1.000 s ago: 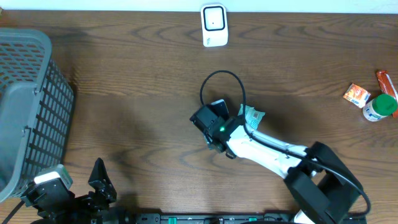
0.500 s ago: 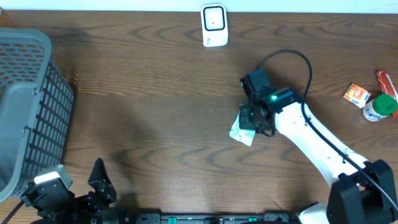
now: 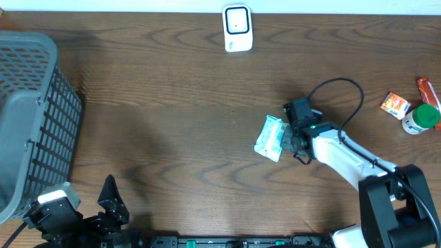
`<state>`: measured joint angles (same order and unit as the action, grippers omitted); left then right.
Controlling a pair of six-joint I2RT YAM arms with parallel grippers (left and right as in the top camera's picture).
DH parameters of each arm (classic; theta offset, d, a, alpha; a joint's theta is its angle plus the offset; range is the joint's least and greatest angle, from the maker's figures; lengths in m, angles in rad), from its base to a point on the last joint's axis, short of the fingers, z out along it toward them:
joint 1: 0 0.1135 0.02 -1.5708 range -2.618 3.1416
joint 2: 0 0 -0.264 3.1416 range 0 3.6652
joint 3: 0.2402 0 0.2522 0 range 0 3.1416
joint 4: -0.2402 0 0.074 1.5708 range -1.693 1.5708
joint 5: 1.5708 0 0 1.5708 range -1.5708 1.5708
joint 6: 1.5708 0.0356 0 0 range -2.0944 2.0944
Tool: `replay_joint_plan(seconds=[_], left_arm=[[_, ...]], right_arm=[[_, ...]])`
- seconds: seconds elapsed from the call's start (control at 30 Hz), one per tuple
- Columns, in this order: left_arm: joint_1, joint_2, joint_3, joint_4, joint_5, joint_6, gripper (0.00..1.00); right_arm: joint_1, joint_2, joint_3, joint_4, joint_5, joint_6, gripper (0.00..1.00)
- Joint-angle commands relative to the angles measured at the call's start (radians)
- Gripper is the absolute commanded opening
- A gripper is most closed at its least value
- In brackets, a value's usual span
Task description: Scan the item barcode
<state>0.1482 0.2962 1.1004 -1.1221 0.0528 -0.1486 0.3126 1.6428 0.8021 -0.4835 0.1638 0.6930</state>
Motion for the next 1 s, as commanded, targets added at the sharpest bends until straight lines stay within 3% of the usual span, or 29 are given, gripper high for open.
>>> replay_joint_plan(seconds=[0.0,0.27,0.37,0.63,0.67,0.73,0.77,0.8,0.97], left_arm=[[-0.004,-0.005,0.002,0.000,-0.005,0.017,0.85],[-0.004,-0.005,0.002,0.000,-0.005,0.017,0.85],[-0.004,-0.005,0.002,0.000,-0.005,0.017,0.85],[-0.004,-0.005,0.002,0.000,-0.005,0.017,0.85],[-0.004,-0.005,0.002,0.000,-0.005,0.017,0.85],[-0.004,-0.005,0.002,0.000,-0.005,0.017,0.85],[-0.004,-0.005,0.002,0.000,-0.005,0.017,0.85],[-0.004,-0.005,0.002,0.000,-0.005,0.017,0.85],[-0.004,-0.005,0.002,0.000,-0.005,0.017,0.85]], right_arm=[[-0.043,0.060,-0.008,0.064,0.005,-0.006,0.11],[-0.061,0.248,0.002,0.357,-0.306,-0.120,0.11],[-0.058,0.281,0.029,0.426,-0.452,-0.224,0.11],[-0.049,0.282,0.167,0.352,-0.815,-0.511,0.16],[-0.049,0.282,0.182,0.329,-0.839,-0.519,0.25],[-0.057,0.276,0.223,0.260,-0.832,-0.518,0.61],[-0.066,0.270,0.248,0.217,-0.827,-0.513,0.92],[-0.075,0.260,0.278,0.168,-0.827,-0.506,0.99],[-0.152,0.158,0.419,-0.127,-0.714,-0.505,0.99]])
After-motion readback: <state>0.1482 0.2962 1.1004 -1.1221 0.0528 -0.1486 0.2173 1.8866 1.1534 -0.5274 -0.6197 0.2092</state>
